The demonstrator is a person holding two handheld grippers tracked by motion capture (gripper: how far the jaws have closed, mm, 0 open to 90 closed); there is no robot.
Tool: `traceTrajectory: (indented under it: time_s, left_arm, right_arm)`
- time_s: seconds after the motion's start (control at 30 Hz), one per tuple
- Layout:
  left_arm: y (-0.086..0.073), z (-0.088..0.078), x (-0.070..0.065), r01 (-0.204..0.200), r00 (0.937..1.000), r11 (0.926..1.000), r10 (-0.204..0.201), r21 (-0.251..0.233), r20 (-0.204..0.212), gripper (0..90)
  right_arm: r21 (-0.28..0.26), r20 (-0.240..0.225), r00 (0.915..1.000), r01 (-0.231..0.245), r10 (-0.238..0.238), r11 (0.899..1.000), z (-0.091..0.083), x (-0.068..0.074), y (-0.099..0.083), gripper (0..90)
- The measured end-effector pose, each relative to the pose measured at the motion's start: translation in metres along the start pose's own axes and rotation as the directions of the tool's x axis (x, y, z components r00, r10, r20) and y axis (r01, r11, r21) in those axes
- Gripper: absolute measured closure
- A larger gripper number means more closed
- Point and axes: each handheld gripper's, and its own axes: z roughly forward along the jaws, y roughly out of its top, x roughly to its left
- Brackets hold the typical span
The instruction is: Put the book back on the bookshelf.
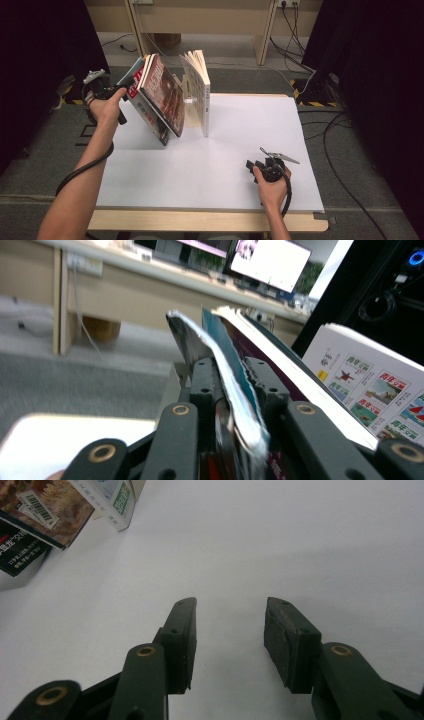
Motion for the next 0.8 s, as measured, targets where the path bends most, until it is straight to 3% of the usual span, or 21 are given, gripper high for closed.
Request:
traceTrajectory:
  time_s: [0.07,0.23,0.33,0.47,0.53,0.6,0.63,0.8]
  left_arm:
    - [-0.001,0.004,-0.001,0.001,0.9999,0.9990,0.000,0.044,-0.015,79.0]
    - [-0.001,0.005,-0.006,-0.006,0.9999,0.9966,0.007,0.083,-0.013,85.7]
    - [0.005,0.001,-0.015,-0.079,0.9968,0.9952,0.080,0.057,-0.009,86.4]
    - [0.014,-0.003,-0.033,-0.212,0.9772,0.9772,0.212,0.007,-0.007,86.5]
    - [0.016,-0.003,-0.038,-0.253,0.9674,0.9671,0.252,-0.028,-0.020,86.5]
    - [0.018,-0.003,-0.039,-0.282,0.9594,0.9577,0.280,-0.058,-0.032,86.6]
    - [0.019,-0.004,-0.039,-0.303,0.9528,0.9492,0.301,-0.083,-0.041,86.5]
    - [0.013,-0.003,-0.034,-0.337,0.9414,0.9310,0.334,-0.139,-0.048,86.3]
  right_arm:
    - [0.000,-0.001,1.0000,-0.001,0.001,1.000,0.000,0.000,0.000,56.9]
    - [-0.006,-0.002,1.0000,-0.003,0.003,1.000,0.000,-0.001,0.000,56.9]
    - [0.008,-0.004,0.9999,-0.013,0.013,1.000,0.000,0.000,0.000,56.8]
    - [0.005,-0.002,1.0000,-0.002,0.002,1.000,0.001,0.000,-0.001,56.8]
    - [0.005,-0.002,1.0000,-0.002,0.002,1.000,0.001,0.000,-0.001,56.9]
    - [0.005,-0.004,0.9999,-0.009,0.009,1.000,0.000,0.001,-0.001,56.9]
    - [0.003,0.000,1.0000,0.002,-0.002,1.000,0.000,0.000,0.000,56.8]
    - [0.005,0.000,1.0000,-0.006,0.006,1.000,0.001,-0.001,-0.001,56.9]
